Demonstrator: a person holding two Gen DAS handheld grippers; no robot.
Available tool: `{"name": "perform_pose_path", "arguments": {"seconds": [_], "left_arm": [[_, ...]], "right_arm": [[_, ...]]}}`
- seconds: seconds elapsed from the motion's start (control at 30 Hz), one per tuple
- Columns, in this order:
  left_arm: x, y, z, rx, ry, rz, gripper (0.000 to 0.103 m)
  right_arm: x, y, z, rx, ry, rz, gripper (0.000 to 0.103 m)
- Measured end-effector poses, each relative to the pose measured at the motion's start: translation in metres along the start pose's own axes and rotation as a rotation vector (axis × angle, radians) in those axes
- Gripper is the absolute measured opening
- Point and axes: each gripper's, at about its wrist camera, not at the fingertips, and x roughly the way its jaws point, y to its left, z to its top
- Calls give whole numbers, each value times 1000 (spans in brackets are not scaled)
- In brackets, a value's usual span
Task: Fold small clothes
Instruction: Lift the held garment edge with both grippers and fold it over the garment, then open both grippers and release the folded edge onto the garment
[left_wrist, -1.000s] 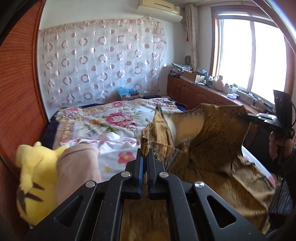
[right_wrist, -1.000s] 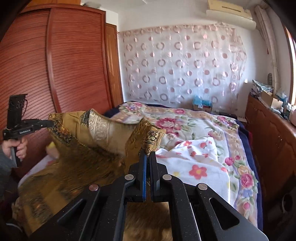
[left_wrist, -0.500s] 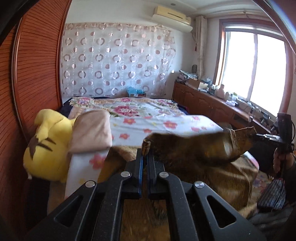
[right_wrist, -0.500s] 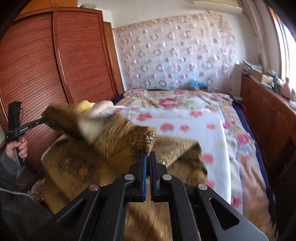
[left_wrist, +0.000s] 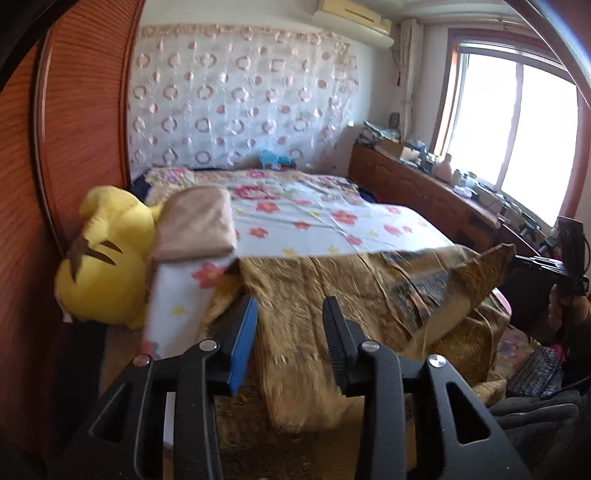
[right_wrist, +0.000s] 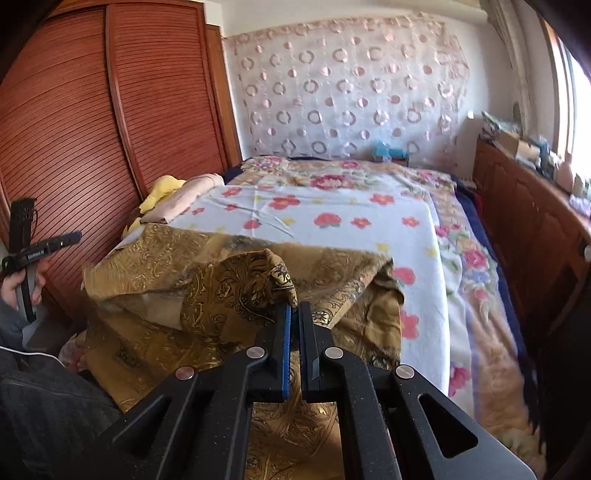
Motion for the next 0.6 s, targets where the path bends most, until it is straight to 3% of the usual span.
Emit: {"name": "perform_pose_path", "arguments": {"seconds": [0.13, 0.2, 0.27, 0.6], "left_arm": [[18, 6, 4, 15, 35, 32, 39], [37, 8, 5, 36, 73, 63, 39], [59, 13, 5, 37, 116, 72, 39], [154, 24, 18, 94, 266, 167, 39]], "right_arm": [[-6, 0, -3, -8, -12, -37, 14], [-6, -8, -5, 0, -21, -54, 39], [0, -15, -5, 9, -35, -69, 49], [78, -32, 3, 59, 58, -115, 51]]}}
